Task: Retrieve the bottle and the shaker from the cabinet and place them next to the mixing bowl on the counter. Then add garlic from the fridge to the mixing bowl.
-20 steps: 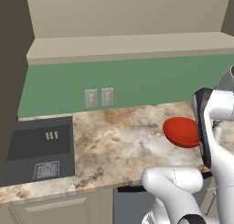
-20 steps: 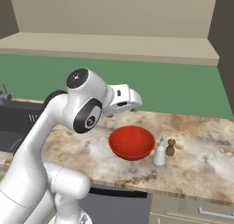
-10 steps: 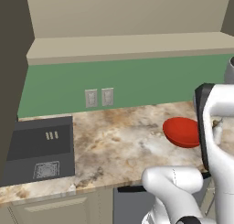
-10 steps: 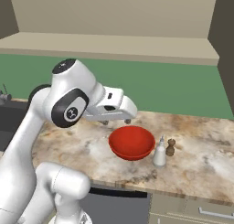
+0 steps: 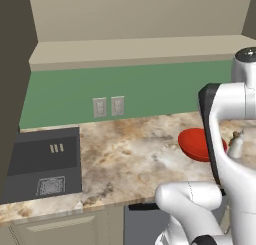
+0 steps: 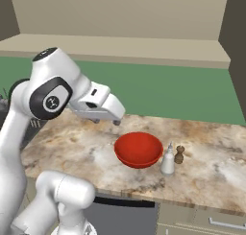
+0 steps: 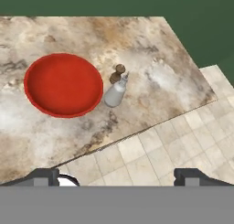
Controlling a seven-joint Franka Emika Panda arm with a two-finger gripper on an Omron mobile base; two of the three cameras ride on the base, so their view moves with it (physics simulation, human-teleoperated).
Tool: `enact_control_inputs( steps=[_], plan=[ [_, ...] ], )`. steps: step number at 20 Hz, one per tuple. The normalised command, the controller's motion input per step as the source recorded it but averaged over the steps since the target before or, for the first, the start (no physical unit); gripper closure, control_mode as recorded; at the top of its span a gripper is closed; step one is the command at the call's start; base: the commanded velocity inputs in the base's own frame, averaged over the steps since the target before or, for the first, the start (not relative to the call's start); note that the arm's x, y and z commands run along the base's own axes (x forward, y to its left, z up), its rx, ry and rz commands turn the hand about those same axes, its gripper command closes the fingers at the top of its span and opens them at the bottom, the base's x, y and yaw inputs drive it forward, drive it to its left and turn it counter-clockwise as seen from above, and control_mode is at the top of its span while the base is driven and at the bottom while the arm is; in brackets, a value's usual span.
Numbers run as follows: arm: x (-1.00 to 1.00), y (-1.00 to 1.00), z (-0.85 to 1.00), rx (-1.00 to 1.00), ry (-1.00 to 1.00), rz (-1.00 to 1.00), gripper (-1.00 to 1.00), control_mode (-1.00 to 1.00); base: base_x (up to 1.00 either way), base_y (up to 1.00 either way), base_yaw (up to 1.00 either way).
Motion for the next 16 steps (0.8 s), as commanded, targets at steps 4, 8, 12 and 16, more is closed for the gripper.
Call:
enact_control_inputs(
  steps=[4, 8, 12, 16],
  plan=[
    [-0.13, 0.33, 0.41, 0.15, 0.0, -0.02, -1.0, -1.0, 0.0, 0.0, 0.0],
    [-0.15, 0.31, 0.16, 0.15, 0.0, -0.02, -1.0, -1.0, 0.0, 0.0, 0.0],
    [-0.13, 0.29, 0.0, 0.11, 0.0, -0.07, -1.0, -1.0, 0.0, 0.0, 0.0],
    [0.0, 0.11, -0.06, 0.01, -0.09, 0.07, -1.0, -1.0, 0.0, 0.0, 0.0]
  ],
)
